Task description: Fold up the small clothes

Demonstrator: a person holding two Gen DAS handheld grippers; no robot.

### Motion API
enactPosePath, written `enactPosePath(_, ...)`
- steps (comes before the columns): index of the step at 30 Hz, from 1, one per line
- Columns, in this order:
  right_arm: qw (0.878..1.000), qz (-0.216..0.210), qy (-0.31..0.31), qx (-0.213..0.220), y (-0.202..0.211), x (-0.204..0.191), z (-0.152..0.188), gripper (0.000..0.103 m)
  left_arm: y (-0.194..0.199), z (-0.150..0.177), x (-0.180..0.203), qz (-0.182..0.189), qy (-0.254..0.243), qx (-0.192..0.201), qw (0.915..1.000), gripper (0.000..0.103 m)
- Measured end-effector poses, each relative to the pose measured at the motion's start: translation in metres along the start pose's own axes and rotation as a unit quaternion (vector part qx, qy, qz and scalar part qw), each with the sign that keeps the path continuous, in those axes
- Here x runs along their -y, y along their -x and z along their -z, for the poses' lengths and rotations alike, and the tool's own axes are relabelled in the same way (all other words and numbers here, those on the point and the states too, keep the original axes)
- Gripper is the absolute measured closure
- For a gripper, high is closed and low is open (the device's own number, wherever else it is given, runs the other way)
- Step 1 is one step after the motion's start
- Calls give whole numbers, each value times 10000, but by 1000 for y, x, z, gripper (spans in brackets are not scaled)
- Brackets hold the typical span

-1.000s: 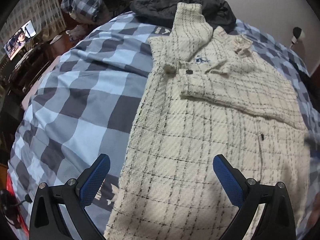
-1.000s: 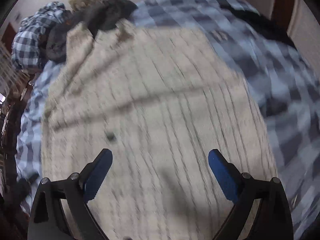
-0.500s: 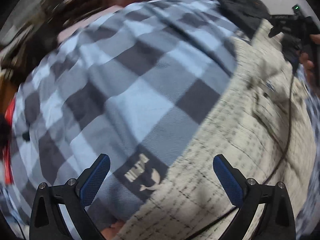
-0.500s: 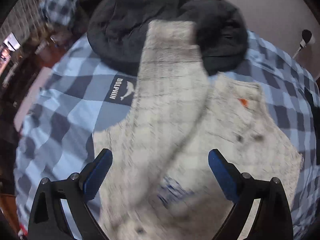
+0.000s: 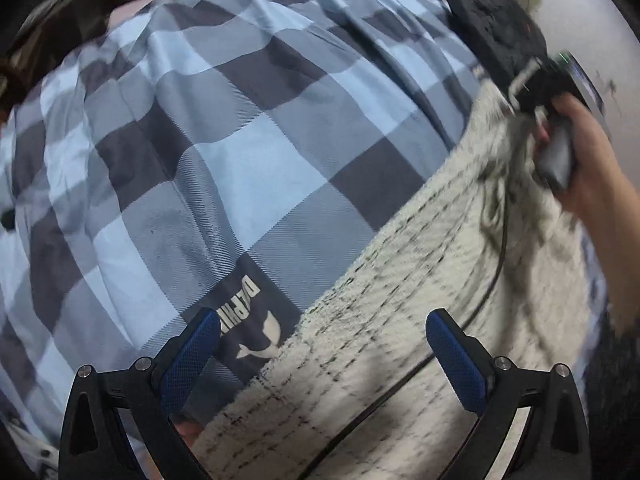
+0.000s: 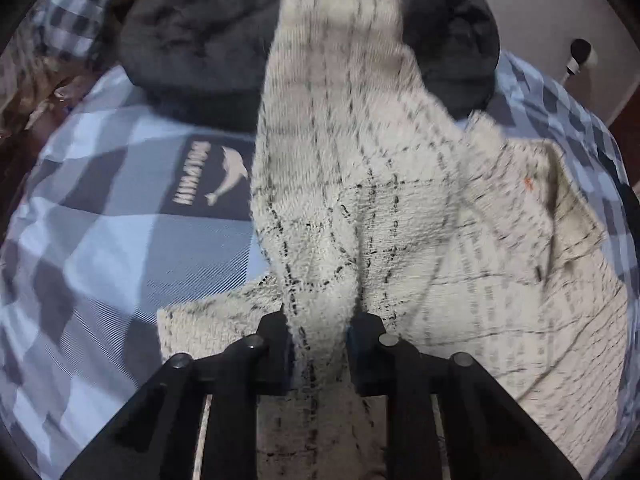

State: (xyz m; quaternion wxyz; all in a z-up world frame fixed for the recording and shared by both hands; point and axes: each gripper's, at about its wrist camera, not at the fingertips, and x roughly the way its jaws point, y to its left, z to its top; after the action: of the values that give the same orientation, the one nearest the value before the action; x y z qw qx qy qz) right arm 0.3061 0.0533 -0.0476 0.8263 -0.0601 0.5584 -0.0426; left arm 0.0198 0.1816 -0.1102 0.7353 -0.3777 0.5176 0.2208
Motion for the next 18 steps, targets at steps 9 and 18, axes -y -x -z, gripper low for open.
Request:
enactPosePath(9, 9899, -1060, -11, 940, 142, 81, 59, 84, -8, 1, -28, 1389, 1071, -470, 9834, 0)
enactPosePath(18, 9968, -457, 224, 612, 156, 115, 74, 29, 9, 3, -11, 1355, 589, -202, 9888, 0)
